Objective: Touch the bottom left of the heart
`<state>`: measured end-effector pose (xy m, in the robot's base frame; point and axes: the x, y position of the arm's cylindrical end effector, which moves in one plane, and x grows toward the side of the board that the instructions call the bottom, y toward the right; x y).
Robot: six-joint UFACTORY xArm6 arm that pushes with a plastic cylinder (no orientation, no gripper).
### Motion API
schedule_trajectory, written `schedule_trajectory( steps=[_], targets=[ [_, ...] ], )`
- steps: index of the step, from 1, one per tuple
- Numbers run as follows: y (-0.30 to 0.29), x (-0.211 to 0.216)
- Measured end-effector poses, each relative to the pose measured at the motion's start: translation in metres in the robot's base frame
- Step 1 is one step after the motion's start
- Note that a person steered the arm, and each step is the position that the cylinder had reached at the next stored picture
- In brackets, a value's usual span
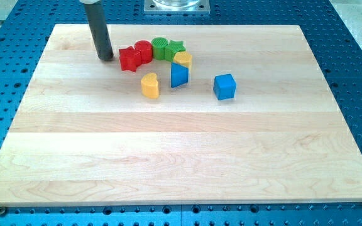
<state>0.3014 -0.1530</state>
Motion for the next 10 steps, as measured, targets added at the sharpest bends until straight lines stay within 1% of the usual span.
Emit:
schedule_trajectory(
  steps=[1,2,3,4,5,6,7,8,9,10],
  targets=[
    [0.027,0.011],
    [0.032,0.011],
    [0.014,0.011],
    [-0.046,0.029],
    [-0.058,0.084],
    [-0.016,0.152],
    [0.009,0.213],
    [0.046,0.197],
    [0.065,0.15],
    [0.069,0.117]
  ],
)
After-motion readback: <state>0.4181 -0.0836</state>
